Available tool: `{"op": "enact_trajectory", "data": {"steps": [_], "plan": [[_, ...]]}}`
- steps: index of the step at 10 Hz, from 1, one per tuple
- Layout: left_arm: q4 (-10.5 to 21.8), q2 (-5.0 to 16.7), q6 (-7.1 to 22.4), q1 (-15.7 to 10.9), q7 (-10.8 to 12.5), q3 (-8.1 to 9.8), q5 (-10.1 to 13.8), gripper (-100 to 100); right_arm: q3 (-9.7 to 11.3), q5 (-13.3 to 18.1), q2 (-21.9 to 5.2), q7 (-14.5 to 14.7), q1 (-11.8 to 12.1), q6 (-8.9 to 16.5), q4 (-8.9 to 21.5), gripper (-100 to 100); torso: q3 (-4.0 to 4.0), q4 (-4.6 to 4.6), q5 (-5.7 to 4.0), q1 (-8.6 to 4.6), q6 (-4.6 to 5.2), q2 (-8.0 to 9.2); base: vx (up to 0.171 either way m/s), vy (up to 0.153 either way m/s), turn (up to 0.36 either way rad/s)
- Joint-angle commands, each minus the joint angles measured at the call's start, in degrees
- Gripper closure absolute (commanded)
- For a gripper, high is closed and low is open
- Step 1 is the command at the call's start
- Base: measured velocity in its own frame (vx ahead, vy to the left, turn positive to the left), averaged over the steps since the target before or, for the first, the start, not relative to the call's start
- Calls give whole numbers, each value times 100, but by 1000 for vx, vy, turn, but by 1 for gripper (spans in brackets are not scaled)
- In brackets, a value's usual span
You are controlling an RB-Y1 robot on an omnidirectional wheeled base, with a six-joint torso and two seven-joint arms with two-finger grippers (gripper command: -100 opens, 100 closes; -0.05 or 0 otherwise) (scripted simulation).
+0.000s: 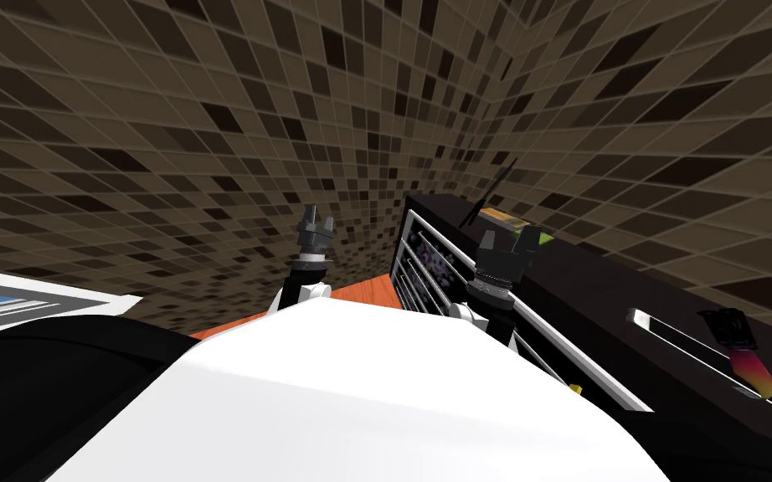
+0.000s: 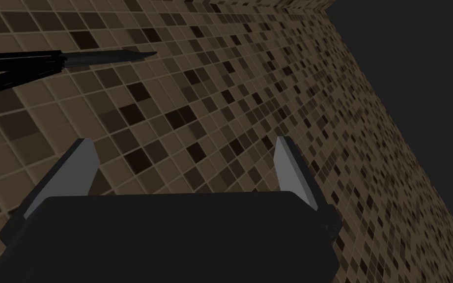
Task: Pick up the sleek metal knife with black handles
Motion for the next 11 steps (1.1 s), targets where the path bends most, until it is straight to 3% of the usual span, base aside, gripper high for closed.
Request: {"op": "enact_trajectory", "data": {"steps": [1, 4, 5, 6, 7, 8, 9, 10, 11], "plan": [[0, 0, 0, 0, 0, 0, 0, 0, 11, -11, -98, -119, -224, 227, 91, -100, 0, 0, 0, 0, 0, 0, -38, 9, -25], [0, 0, 0, -1, 0, 0, 0, 0, 33, -53, -285, -413, -748, 736, 336, -100, 20, 8, 3, 14, 0, 34, -100, 33, -34], [0, 0, 0, -1, 0, 0, 0, 0, 33, -53, -285, -413, -769, 811, 336, -100, 21, 8, 3, 13, 0, 36, -64, 25, -11], [0, 0, 0, -1, 0, 0, 0, 0, 42, -75, -360, -545, -991, 1018, 456, -100, 16, 6, 2, 10, 0, 27, -63, 12, -34], [0, 0, 0, -1, 0, 0, 0, 0, 42, -75, -360, -545, -1013, 1078, 456, -100, 13, 5, 1, 5, 0, 23, -44, 9, -13], [0, 0, 0, -1, 0, 0, 0, 0, 51, -102, -440, -692, -1272, 1299, 596, -100, 10, 4, 1, 4, 0, 17, -50, 18, -43], [0, 0, 0, 0, 0, 0, 0, 0, 51, -102, -440, -692, -1287, 1378, 596, -100, 10, 4, 1, 7, 0, 17, -49, 16, -19], [0, 0, 0, -1, 0, 0, 0, 0, 60, -135, -524, -854, -1515, 1572, 757, -100, 10, 4, 2, 6, 0, 17, -71, 20, -46], [0, 0, 0, -1, 0, 0, 0, 0, 60, -135, -524, -854, -1589, 1706, 757, -100, 12, 5, 1, 7, 0, 22, -59, 20, -23]]}}
